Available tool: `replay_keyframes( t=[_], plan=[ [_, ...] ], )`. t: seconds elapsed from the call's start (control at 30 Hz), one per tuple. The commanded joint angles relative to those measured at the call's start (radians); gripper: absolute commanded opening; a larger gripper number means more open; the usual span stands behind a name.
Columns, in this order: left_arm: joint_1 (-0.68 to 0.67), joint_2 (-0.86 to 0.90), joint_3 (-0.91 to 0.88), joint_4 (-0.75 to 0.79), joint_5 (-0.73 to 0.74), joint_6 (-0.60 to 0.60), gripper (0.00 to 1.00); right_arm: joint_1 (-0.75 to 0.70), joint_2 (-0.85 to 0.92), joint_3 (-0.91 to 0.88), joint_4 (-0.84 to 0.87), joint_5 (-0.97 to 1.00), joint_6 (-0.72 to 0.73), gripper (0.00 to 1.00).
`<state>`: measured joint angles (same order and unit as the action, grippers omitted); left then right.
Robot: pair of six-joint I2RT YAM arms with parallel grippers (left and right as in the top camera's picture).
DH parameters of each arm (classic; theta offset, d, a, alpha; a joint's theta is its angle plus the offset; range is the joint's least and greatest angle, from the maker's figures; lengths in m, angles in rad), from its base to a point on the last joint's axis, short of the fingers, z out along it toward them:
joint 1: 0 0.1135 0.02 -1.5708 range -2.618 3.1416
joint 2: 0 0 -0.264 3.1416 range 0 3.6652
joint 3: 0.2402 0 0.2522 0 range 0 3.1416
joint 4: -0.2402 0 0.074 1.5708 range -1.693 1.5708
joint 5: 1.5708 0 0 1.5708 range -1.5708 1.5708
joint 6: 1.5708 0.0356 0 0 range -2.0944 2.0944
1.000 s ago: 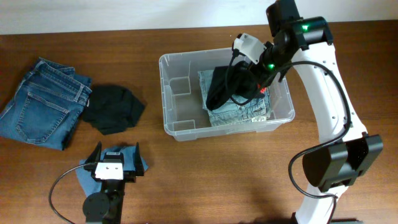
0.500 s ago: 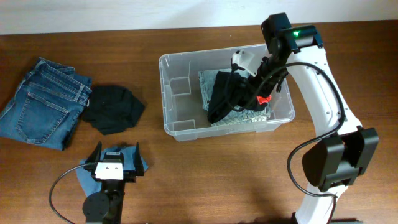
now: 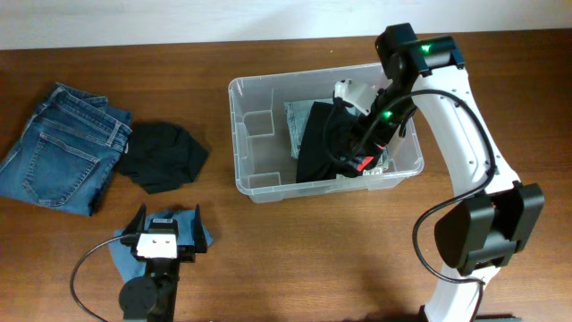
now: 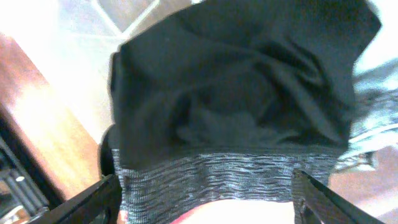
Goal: Pack container
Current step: 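Lower the black garment onto the jeans and release it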
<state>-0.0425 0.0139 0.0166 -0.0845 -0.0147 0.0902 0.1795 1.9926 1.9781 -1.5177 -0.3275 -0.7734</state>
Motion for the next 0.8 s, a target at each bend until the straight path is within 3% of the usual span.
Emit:
replay_keyframes(
  t=[0.0,0.1,0.17,0.3,0.57,0.77],
  plan=[
    [0.006,-0.008,-0.008,0.002,-0.007,0.017,1.0,0.01,-0.004,-0.003,-0.008,-0.104,-0.004,0.77],
    [0.006,-0.008,-0.007,0.002,-0.007,0.017,1.0,0.01,-0.006,-0.003,0.011,-0.14,0.013,0.7],
    [0.006,-0.008,-0.008,0.002,-0.006,0.016,1.0,0.01,-0.006,-0.003,0.072,-0.14,0.165,0.52],
    [0.006,-0.008,-0.007,0.002,-0.007,0.016,1.0,0.01,-0.005,-0.005,0.089,-0.138,0.278,0.35],
    [0.006,-0.008,-0.007,0.002,-0.007,0.017,1.0,0.01,-0.005,-0.088,0.056,-0.133,0.316,0.31],
    [0.006,-0.008,-0.008,0.002,-0.007,0.016,1.0,0.01,-0.005,-0.289,0.093,-0.121,0.316,0.31]
  ],
)
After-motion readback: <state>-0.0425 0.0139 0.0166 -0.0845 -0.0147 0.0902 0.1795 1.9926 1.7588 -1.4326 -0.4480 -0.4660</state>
